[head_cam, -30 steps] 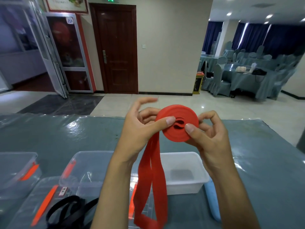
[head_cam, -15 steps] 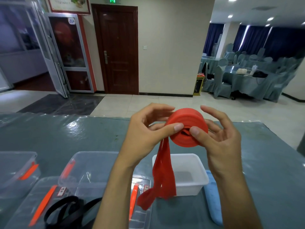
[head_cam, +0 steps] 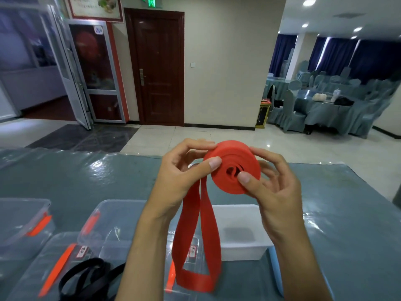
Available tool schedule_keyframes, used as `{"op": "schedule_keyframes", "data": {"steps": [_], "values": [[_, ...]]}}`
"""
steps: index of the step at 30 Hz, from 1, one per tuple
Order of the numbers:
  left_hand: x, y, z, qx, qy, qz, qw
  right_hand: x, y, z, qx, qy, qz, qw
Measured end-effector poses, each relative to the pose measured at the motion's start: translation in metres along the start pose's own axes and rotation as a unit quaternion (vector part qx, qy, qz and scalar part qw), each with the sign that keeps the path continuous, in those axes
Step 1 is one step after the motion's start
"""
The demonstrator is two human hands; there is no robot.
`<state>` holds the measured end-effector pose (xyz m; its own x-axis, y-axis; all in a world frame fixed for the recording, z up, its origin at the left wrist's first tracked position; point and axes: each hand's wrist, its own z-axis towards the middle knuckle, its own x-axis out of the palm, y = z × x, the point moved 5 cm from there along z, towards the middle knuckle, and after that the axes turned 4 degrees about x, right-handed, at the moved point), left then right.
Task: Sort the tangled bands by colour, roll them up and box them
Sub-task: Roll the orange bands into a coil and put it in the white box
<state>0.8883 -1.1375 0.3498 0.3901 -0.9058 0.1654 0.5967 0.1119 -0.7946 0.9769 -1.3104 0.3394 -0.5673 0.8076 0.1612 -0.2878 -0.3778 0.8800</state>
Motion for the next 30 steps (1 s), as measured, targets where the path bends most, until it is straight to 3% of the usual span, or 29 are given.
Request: {"op": "schedule_keyframes", "data": {"steps": [3,8,15,20,23,26,30], "values": [[0.0,-0.008,-0.002,0.028,0.034,0.017,0.999,0.001,0.005,-0.001,-0.026,0.0,0.031,0.999],[-0.004,-0.01,-0.007,0.044,0.004,0.054,0.998,0.001,-0.002,-0.002,0.044,0.036,-0.002,0.998],[0.005,-0.005,-0.006,0.027,0.057,-0.015,0.998,0.007,0.006,-0.004,-0.029,0.03,0.038,0.998],[-0.007,-0.004,-0.005,0.046,-0.007,0.023,0.999,0.007,0.0,-0.001,0.052,0.08,0.031,0.995],[-0.007,-0.002,-0.005,0.034,-0.01,0.06,0.998,0.0,0.002,0.002,0.043,0.026,-0.007,0.999],[0.0,0.002,-0.003,0.004,0.015,0.031,0.999,-0.003,0.003,0.002,0.025,-0.003,0.012,1.0],[0.001,0.003,-0.003,0.01,0.007,0.001,1.0,0.001,-0.003,0.003,0.058,0.019,0.06,0.996]]}}
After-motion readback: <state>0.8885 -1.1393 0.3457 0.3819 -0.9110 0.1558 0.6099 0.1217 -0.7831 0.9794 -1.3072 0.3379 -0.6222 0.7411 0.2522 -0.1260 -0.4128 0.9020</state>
